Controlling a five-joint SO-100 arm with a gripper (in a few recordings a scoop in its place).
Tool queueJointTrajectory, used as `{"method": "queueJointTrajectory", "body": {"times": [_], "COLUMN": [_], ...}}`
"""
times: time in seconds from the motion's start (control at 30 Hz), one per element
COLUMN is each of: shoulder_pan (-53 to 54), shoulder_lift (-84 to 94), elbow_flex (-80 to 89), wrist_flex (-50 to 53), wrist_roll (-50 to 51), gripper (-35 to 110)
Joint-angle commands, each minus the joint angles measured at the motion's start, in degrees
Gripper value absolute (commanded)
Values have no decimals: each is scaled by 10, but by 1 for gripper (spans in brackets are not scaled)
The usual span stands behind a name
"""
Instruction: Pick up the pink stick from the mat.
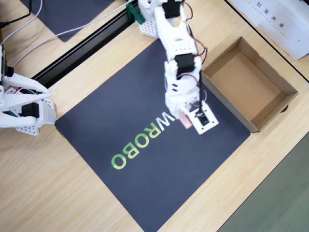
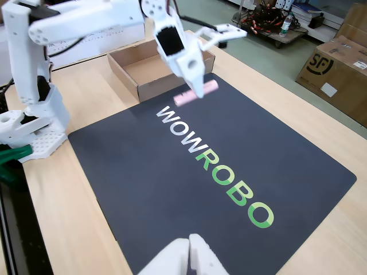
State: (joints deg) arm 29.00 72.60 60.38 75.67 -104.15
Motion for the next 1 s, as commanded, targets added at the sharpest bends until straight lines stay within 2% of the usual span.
{"method": "queueJointTrajectory", "body": {"times": [0.0,0.23,0.4,0.7,0.97], "shoulder_pan": [-39,-146,-226,-353,-376], "shoulder_lift": [90,172,200,185,100], "elbow_flex": [42,118,134,158,157], "wrist_flex": [9,8,8,4,-51], "wrist_roll": [64,207,270,283,283], "gripper": [0,0,0,0,0]}}
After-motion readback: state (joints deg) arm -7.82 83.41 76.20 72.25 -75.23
